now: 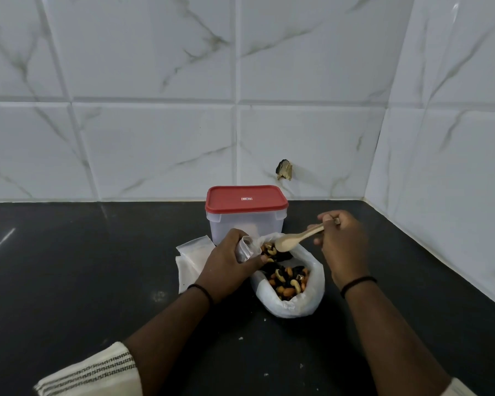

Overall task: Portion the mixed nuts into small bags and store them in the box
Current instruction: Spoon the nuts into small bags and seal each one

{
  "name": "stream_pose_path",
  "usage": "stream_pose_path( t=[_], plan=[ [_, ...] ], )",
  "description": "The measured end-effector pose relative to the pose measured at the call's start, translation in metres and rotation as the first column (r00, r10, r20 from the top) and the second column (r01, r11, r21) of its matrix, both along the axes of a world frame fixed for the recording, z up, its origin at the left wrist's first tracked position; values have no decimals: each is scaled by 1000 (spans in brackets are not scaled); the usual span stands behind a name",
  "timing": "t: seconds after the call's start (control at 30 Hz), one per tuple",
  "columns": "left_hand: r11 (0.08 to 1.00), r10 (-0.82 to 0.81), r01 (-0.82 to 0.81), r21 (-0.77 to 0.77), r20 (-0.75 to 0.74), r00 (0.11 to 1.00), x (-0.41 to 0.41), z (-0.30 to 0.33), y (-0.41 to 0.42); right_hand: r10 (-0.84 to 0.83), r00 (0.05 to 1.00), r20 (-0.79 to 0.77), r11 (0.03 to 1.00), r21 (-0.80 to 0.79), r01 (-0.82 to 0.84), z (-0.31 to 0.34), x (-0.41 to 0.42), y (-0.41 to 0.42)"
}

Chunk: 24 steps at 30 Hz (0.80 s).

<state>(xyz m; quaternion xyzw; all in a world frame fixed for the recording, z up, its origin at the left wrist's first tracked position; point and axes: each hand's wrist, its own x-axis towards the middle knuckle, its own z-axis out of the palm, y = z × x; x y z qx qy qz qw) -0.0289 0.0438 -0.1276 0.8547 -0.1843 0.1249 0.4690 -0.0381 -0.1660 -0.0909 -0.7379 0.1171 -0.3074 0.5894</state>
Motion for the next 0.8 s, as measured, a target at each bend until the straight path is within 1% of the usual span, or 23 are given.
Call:
stream_pose_path(
  t=[0.1, 0.2, 0.27, 0.37, 0.47, 0.53, 0.63, 0.8],
  plan=[
    [1000, 1, -1, -8, -6, 1000, 0, -1, 0, -70, 997, -37, 972, -226, 60, -5, 1, -4],
    [1000, 0, 0, -12, -6, 1000, 1, -1, 1, -91, 992, -88, 941, -333, 56, -8, 0, -6],
    [1000, 0, 0, -12, -1, 1000, 1, -1, 1, -96, 990, -100, 928, -369, 53, -10, 1, -6],
    [1000, -1, 1, -7, 2, 1000, 1, -1, 1, -87, 993, -73, 926, -373, 54, -7, -1, -8],
    [1000, -8, 8, -3, 5, 1000, 2, -2, 1, -41, 995, -86, 927, -376, 5, -4, -2, -10],
    [1000, -11, 11, -4, 5, 1000, 3, -2, 1, -7, 991, -134, 923, -382, -45, -4, -1, -10],
    [1000, -11, 11, 0, 3, 1000, 2, -2, 1, 45, 978, -202, 942, -318, -109, -8, 4, -10],
    [1000, -3, 3, 12, 8, 1000, 1, -1, 1, 51, 944, -326, 971, -203, -122, -13, 8, -12]
  ],
)
